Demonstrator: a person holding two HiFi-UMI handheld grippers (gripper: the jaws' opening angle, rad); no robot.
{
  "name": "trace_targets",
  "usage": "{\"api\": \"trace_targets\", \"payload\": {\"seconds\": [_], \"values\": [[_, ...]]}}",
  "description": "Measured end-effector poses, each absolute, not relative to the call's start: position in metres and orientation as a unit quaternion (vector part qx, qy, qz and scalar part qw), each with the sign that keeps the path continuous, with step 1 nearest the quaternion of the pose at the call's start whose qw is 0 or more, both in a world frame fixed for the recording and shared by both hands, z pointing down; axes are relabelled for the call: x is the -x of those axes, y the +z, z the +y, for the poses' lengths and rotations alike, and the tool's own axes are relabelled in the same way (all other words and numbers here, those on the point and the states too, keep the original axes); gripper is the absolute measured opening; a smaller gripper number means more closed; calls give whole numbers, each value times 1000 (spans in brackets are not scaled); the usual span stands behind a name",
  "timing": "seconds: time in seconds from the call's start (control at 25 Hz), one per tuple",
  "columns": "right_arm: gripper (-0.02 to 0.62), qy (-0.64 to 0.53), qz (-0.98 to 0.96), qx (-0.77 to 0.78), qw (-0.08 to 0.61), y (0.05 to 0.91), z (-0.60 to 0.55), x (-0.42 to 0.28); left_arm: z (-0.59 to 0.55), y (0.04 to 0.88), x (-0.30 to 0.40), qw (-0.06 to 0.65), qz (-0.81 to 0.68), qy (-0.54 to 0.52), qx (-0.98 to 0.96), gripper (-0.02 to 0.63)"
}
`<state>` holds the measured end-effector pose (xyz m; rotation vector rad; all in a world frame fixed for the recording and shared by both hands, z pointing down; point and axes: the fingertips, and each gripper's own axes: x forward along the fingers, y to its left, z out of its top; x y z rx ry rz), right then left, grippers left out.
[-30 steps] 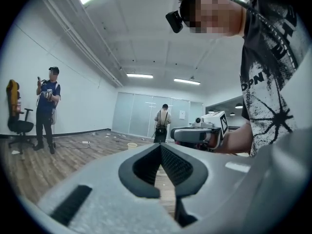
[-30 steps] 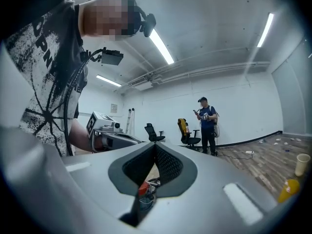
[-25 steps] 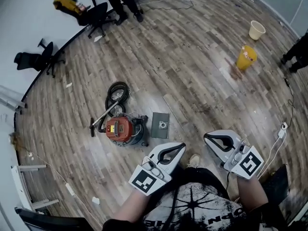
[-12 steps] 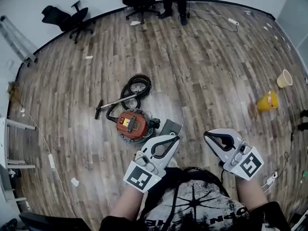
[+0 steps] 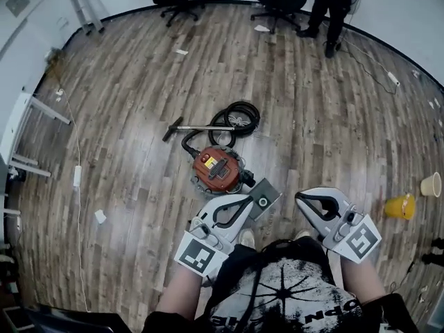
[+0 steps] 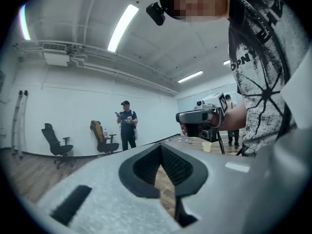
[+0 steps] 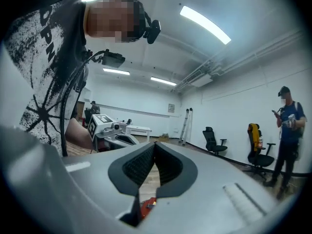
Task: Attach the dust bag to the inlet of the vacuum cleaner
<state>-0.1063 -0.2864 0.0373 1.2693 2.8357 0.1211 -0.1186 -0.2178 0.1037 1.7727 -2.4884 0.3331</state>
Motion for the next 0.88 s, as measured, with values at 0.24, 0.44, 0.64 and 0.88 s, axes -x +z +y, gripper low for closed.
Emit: {"api": "trace_targets", "payload": {"seconds": [0.24, 0.44, 0.64, 0.88], "values": [[8, 25, 864, -502, 30, 32, -276, 118, -219, 91, 118, 43, -859, 101, -499, 0], [8, 7, 802, -596, 35, 31, -291, 110, -240, 81, 109, 45, -908, 77, -410, 0], [8, 8, 753, -658, 32, 47, -333, 90, -292, 90, 84, 43, -934, 67, -348, 0], [8, 9, 728, -685, 0, 83, -363, 78, -331, 121, 68, 69, -941, 53, -328, 0]]}}
